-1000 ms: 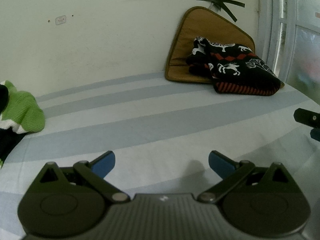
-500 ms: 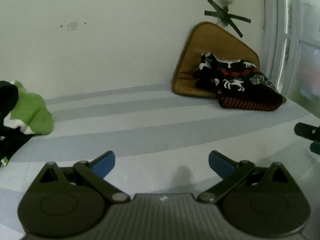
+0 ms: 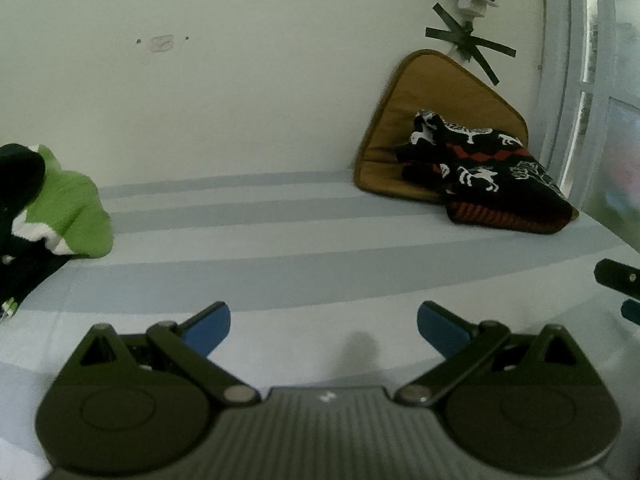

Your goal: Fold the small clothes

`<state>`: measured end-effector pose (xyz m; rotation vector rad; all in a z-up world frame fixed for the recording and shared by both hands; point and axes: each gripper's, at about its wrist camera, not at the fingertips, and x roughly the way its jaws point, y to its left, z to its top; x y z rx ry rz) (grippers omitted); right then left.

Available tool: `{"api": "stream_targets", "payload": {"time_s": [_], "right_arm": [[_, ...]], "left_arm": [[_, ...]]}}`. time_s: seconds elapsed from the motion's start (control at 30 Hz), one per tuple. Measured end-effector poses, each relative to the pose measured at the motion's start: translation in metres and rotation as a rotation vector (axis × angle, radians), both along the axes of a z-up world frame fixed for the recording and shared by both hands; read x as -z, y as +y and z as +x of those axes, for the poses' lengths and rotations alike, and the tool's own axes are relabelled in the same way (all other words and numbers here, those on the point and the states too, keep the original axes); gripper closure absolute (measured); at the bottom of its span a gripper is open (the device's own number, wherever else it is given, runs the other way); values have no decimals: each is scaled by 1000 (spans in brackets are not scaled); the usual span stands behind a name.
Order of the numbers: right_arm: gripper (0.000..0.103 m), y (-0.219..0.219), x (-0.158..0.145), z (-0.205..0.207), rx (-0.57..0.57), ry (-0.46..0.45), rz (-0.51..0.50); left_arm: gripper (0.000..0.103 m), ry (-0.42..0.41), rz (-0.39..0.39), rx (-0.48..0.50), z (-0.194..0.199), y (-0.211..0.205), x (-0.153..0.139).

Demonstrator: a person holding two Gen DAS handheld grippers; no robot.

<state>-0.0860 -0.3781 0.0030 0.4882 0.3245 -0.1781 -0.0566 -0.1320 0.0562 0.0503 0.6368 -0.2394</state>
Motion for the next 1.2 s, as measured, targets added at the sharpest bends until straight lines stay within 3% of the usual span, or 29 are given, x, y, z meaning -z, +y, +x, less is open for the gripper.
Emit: {"api": "stream_targets", "payload": {"time_s": [0.23, 0.43, 0.67, 0.87, 1.0, 1.2], "right_arm": [[8, 0, 0, 0, 1, -3, 2], [8, 1, -1, -1, -2, -19, 7], [8, -1, -2, 0, -4, -20, 8], [7, -1, -2, 0, -5, -21, 9], [7, -1, -2, 0, -3, -21, 8], [7, -1, -1, 0, -3, -20, 9]], "left_arm": [[0, -3, 13, -16, 0, 0, 0], [0, -45, 7, -10, -7, 0, -1], [0, -119, 5, -82, -16, -1, -5], [0, -212, 165, -39, -28, -21, -4], [0, -180, 213, 5, -28, -28, -2], [0, -77, 143, -25, -14, -13, 0]]}}
